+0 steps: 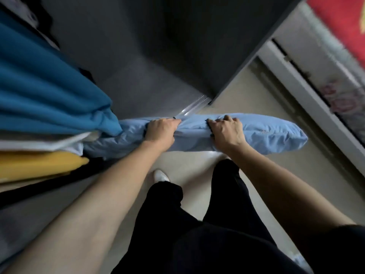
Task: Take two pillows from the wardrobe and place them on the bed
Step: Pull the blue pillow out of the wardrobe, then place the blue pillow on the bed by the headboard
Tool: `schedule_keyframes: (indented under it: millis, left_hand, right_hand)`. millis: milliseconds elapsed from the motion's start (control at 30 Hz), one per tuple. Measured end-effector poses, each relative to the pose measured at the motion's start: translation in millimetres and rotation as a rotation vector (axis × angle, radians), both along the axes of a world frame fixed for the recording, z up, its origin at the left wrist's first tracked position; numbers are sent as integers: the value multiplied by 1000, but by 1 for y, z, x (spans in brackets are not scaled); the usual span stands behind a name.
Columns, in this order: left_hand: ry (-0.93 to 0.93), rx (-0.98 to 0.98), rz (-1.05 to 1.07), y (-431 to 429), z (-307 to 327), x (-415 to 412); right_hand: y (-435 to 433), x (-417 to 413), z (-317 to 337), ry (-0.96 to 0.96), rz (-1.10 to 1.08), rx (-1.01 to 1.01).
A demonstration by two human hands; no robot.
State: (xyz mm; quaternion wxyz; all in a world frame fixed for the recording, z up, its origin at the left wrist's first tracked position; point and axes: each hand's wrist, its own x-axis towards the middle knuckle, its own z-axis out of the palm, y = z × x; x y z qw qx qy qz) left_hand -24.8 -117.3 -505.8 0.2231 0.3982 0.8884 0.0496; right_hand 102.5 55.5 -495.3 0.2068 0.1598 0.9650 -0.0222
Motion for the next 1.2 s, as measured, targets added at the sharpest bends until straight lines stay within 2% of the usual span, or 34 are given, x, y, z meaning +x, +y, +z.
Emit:
schedule_keyframes:
  millis: [267, 533, 900, 1000, 1200]
  left_hand:
    - [107, 182, -236, 59, 145, 53]
    - [283, 416, -314, 182, 258, 149]
    - [488, 573, -390, 350, 344, 280]
    - [484, 587, -389, 385, 352, 286]
    - [450, 596, -343, 459, 344, 263]
  right_hand:
    - [34, 94, 162, 194, -184, 197]
    - [146, 206, 263, 349, -321, 331]
    - [297, 347, 320, 570, -490, 364]
    - [333, 353, 324, 626, -488, 391]
    - [409, 325, 314, 593, -478, 412]
